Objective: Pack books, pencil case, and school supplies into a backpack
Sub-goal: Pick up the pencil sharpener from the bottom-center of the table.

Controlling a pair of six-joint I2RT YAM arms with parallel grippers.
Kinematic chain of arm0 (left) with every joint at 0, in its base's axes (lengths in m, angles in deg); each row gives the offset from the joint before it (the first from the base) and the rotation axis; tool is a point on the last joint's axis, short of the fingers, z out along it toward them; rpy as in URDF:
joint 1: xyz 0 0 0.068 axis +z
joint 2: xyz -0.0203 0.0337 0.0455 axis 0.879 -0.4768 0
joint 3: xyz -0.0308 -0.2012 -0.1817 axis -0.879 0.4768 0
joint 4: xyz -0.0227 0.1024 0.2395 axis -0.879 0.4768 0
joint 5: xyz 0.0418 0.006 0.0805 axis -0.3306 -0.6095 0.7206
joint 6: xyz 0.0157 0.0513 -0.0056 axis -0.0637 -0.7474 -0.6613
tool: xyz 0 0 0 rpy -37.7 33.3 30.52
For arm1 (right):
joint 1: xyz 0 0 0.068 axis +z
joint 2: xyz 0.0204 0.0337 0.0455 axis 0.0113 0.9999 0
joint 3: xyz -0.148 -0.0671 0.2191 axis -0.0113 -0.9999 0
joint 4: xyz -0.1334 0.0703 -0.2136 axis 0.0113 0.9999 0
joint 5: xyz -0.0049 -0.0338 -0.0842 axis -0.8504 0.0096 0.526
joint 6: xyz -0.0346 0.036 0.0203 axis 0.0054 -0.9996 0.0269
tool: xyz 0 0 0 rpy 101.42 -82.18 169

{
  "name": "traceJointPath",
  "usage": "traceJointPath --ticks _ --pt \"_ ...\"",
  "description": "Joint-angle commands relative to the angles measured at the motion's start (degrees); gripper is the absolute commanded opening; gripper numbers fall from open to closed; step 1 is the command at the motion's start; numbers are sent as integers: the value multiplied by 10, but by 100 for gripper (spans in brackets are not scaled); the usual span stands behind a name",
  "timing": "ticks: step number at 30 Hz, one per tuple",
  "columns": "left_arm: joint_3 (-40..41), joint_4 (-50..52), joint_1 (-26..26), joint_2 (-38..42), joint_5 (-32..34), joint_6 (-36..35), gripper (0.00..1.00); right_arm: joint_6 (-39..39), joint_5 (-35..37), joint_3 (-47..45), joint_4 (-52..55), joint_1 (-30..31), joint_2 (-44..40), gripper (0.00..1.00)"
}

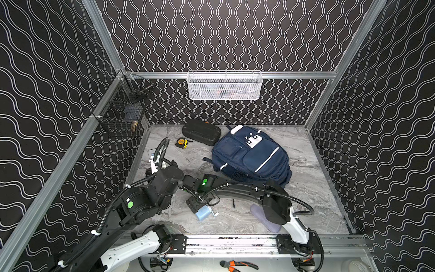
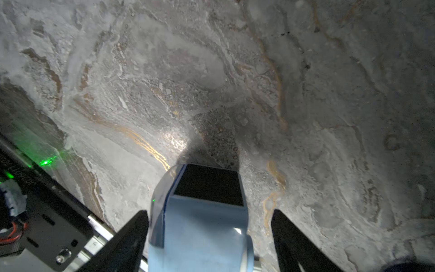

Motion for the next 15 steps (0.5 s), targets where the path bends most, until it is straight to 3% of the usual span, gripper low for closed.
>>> traceJointPath --ticks 1,15 --pt "-4 25 1 7 4 31 65 6 -11 -4 8 7 7 82" --pt "4 49 1 27 18 51 65 18 -15 17 29 11 48 73"
